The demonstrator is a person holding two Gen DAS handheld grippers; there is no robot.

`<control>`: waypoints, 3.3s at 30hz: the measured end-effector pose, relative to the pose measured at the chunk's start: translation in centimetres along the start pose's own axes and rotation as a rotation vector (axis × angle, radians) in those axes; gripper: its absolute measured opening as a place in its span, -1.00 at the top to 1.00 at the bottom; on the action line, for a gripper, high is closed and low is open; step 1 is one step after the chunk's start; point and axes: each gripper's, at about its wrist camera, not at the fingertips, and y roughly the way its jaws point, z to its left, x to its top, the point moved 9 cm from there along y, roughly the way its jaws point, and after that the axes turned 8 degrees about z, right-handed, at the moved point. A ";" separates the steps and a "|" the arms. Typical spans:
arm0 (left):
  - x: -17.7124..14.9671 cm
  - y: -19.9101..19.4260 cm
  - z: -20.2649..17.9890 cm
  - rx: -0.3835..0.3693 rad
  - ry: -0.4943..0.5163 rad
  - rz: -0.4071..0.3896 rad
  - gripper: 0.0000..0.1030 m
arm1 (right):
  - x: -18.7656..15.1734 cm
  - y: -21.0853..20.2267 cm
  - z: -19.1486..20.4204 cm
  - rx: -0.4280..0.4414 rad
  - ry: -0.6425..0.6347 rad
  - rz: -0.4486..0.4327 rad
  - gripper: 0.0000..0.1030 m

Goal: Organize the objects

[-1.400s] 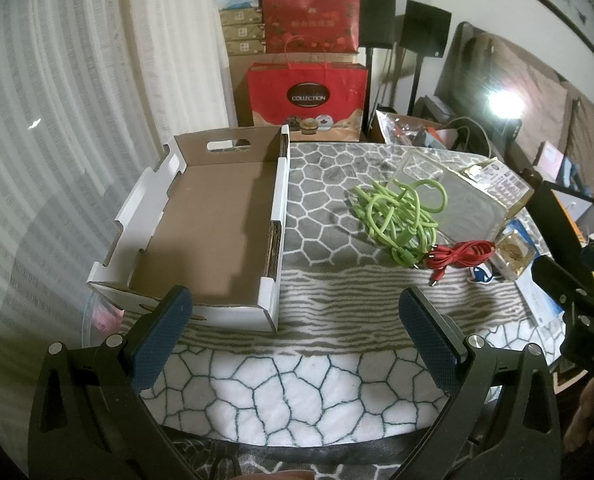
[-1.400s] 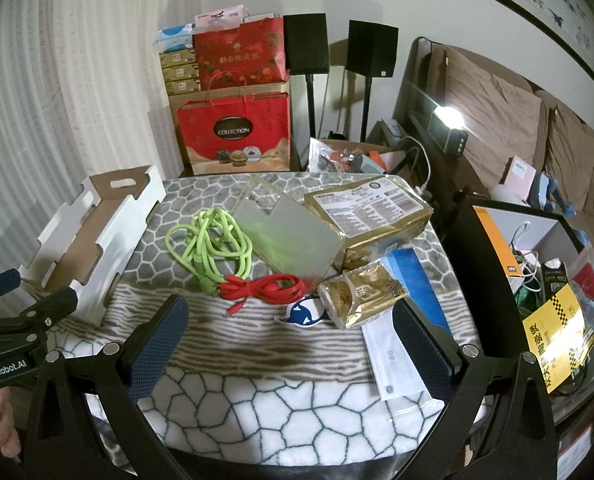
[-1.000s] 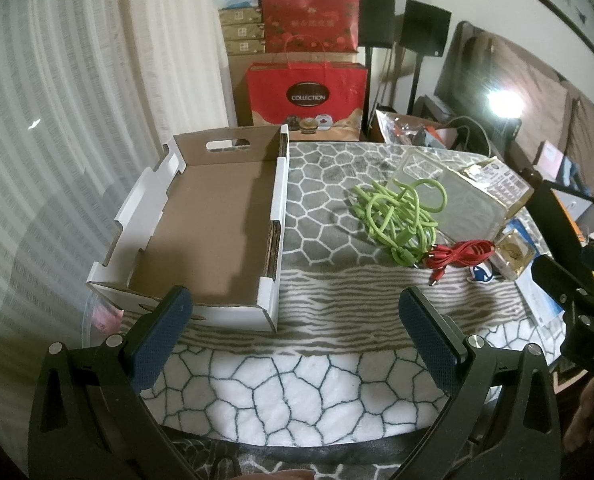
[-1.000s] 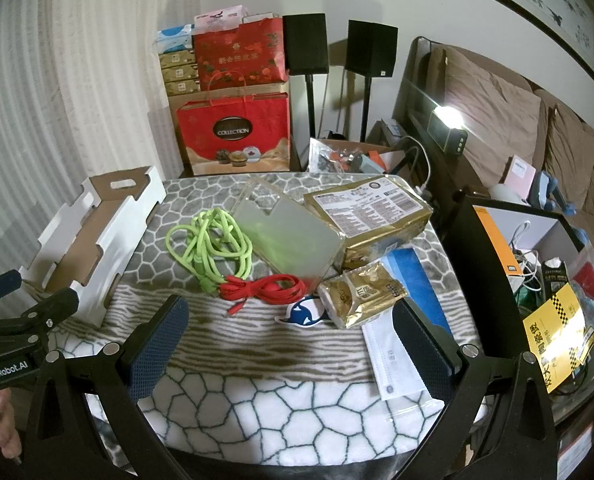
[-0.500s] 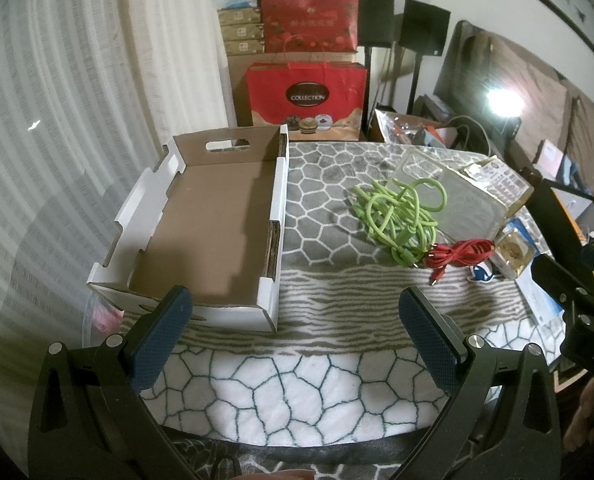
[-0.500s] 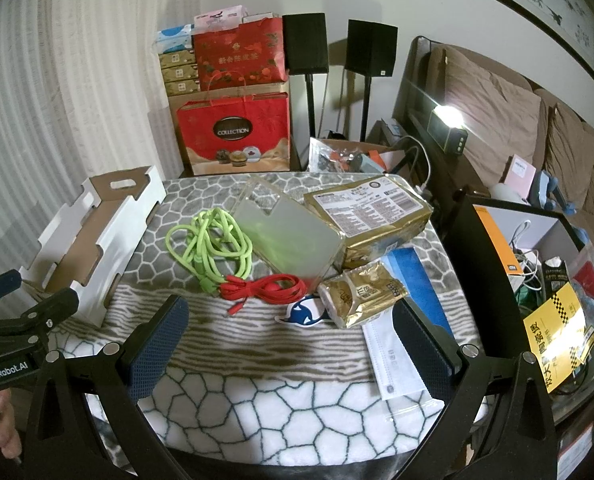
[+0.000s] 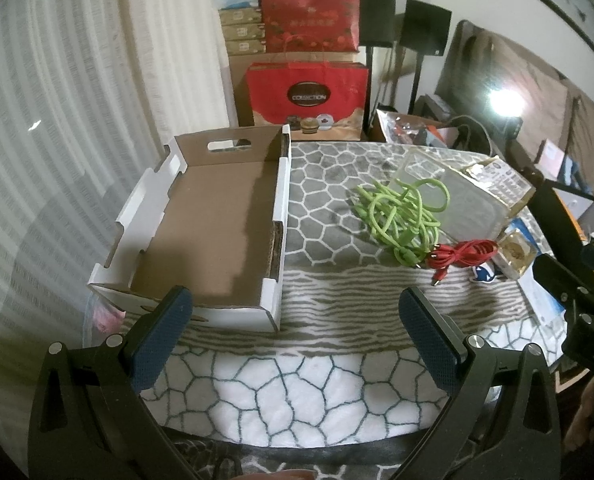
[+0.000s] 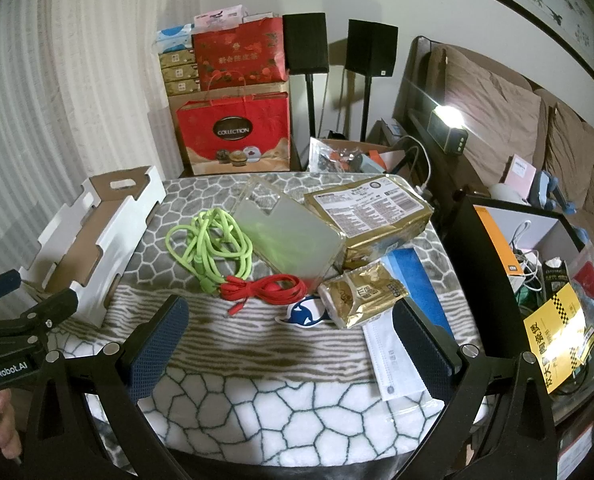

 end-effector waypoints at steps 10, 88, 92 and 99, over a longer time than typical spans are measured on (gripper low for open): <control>2.1 0.8 4.6 0.071 -0.011 -0.015 -1.00 | 0.3 -0.1 0.4 0.008 -0.007 0.000 -0.99; -0.1 6.8 12.1 -0.129 -0.080 0.221 0.74 | -0.4 10.1 14.7 0.428 -0.182 0.389 0.26; -1.2 7.4 11.8 -0.121 -0.079 0.237 0.74 | -0.3 9.1 13.4 0.447 -0.171 0.365 -0.09; -1.1 8.2 12.1 -0.099 -0.075 0.237 0.50 | 3.1 7.5 8.2 0.371 -0.103 0.277 -0.25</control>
